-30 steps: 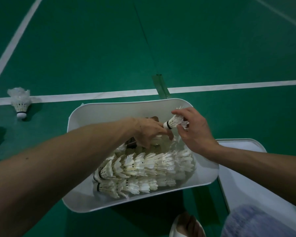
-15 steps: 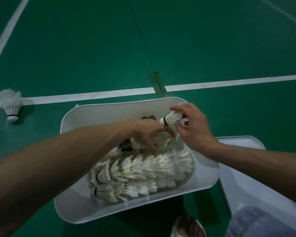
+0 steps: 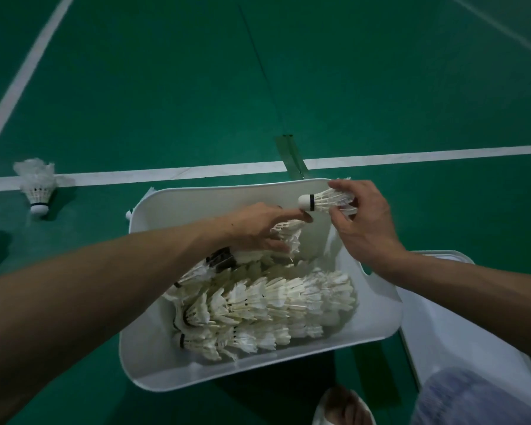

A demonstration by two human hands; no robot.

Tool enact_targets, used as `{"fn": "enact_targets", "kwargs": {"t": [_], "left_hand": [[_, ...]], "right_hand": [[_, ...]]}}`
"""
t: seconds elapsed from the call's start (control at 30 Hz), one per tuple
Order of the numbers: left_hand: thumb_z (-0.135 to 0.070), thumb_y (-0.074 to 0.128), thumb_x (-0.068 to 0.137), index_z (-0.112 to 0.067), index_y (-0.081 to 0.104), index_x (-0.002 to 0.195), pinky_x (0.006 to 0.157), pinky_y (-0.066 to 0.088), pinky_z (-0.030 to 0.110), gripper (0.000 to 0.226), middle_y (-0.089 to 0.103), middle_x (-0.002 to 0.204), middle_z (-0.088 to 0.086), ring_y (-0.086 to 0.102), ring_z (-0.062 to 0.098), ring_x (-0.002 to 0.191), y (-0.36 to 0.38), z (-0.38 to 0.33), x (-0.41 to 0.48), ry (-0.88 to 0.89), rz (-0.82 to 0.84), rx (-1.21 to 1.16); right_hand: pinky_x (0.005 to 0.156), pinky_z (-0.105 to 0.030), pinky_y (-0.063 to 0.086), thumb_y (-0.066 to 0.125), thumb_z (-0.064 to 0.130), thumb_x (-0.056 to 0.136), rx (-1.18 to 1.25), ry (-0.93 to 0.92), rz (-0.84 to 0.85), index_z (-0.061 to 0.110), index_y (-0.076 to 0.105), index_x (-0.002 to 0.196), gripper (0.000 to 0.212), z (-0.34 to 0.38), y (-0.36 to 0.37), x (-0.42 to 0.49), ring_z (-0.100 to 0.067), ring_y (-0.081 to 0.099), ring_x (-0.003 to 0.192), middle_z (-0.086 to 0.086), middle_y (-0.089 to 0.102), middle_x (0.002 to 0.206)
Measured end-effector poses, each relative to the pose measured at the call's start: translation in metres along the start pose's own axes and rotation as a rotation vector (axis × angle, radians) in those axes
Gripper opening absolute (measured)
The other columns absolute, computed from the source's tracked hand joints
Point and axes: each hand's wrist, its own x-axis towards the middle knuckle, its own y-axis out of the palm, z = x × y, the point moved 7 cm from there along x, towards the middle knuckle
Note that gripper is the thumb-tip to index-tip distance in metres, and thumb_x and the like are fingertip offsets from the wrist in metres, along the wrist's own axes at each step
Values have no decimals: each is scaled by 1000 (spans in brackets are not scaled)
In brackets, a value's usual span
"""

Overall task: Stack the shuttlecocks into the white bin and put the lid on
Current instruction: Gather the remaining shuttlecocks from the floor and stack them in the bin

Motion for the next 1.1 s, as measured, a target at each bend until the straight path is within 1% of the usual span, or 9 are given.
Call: {"fn": "enact_targets", "kwargs": {"t": [0.13, 0.23, 0.4, 0.57, 0.7, 0.8, 0.9, 1.0, 1.1], "left_hand": [[-34, 68, 85, -34, 39, 139, 84, 35, 26, 62, 52, 127, 7, 49, 19, 107, -7, -1, -2, -30, -58, 16], [-35, 72, 82, -30, 41, 133, 82, 39, 28, 60, 54, 120, 7, 50, 20, 105, -10, 2, -4, -65, -87, -5], [-38, 76, 76, -29, 33, 135, 88, 39, 27, 73, 52, 128, 6, 51, 20, 113, -12, 7, -5, -102, -111, -72], [-41, 75, 77, -28, 24, 143, 93, 37, 27, 84, 50, 135, 8, 49, 21, 119, -10, -2, -6, -121, -37, -77], [-43, 69, 81, -24, 25, 145, 100, 34, 26, 81, 40, 145, 2, 42, 14, 125, -37, -12, -26, -117, -71, -106], [-47, 67, 81, -25, 32, 141, 100, 31, 25, 72, 37, 147, 0, 39, 13, 126, -54, -2, -61, -200, -108, -67], [-45, 75, 74, -32, 20, 146, 109, 32, 36, 91, 28, 153, 0, 37, 21, 132, -47, 22, -101, -386, 24, 15], [-29, 84, 68, -46, 1, 147, 91, 46, 33, 116, 35, 146, 7, 51, 23, 114, -22, 36, -125, -489, 247, 142], [-10, 81, 71, -51, -8, 145, 70, 51, 29, 123, 45, 136, 9, 55, 20, 94, -4, 39, -123, -411, 273, 210]], "right_hand": [[73, 6, 33, 63, 3, 87, 5, 12, -26, 21, 62, 122, 39, 3, -2, 0, -8, 49, 96, 3, 48, 111], [77, 3, 33, 63, 1, 85, -2, 8, -17, 21, 62, 120, 40, 5, -3, -3, -8, 50, 96, 2, 50, 111], [92, -20, 41, 63, 1, 85, -64, 40, 97, 21, 62, 121, 41, 0, 12, -17, -8, 51, 100, 5, 52, 114], [70, -21, 52, 67, 6, 83, 198, 276, 217, 21, 66, 120, 40, -24, 37, -18, -8, 63, 84, 1, 65, 112], [81, -36, 56, 69, 26, 86, 317, 323, 321, 23, 64, 122, 36, -27, 56, -14, -16, 64, 96, 1, 63, 116], [69, -29, 52, 77, 25, 80, 355, 367, 285, 22, 67, 115, 37, -30, 62, -8, -19, 64, 91, -1, 64, 108], [56, -18, 49, 75, 10, 80, 411, 435, 301, 17, 66, 115, 37, -31, 68, -8, -17, 61, 83, -6, 63, 104], [46, -13, 46, 70, 0, 82, 410, 478, 348, 14, 64, 116, 37, -30, 73, -12, -14, 58, 73, -8, 62, 96], [47, -17, 46, 68, -4, 82, 372, 484, 364, 15, 63, 114, 37, -32, 74, -15, -17, 61, 75, -12, 64, 101]]}}
